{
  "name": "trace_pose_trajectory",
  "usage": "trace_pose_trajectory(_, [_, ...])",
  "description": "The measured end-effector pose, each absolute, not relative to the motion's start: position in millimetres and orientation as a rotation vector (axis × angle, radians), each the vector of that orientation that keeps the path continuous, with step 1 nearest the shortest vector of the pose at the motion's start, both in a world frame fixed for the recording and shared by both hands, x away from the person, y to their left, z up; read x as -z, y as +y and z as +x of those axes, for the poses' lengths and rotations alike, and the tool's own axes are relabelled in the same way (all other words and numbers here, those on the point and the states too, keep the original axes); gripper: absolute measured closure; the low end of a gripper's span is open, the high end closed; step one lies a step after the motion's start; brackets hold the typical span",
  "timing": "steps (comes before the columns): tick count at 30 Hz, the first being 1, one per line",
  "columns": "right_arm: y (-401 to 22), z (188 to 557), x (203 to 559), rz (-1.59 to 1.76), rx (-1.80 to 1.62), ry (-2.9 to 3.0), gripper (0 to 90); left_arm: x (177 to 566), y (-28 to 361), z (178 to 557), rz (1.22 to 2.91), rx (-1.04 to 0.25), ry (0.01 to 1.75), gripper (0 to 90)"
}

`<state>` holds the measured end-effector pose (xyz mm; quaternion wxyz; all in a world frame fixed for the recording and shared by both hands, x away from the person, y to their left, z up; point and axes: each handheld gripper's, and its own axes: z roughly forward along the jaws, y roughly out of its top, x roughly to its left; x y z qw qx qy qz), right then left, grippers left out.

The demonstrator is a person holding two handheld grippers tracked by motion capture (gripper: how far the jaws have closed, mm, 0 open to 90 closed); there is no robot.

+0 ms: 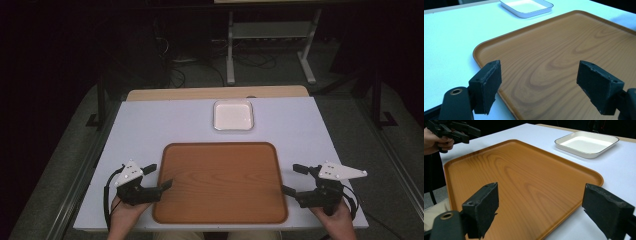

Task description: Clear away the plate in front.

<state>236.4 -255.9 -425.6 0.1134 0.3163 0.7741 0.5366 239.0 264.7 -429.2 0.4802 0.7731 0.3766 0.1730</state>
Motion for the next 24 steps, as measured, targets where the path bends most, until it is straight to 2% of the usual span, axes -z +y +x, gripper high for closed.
trace_pose_trajectory(24, [-257.6, 235.2, 424.9, 0.934, -1.594, 2.252, 13.2, 424.0, 256.2, 242.4, 1.9, -0.435, 0.875, 19.8])
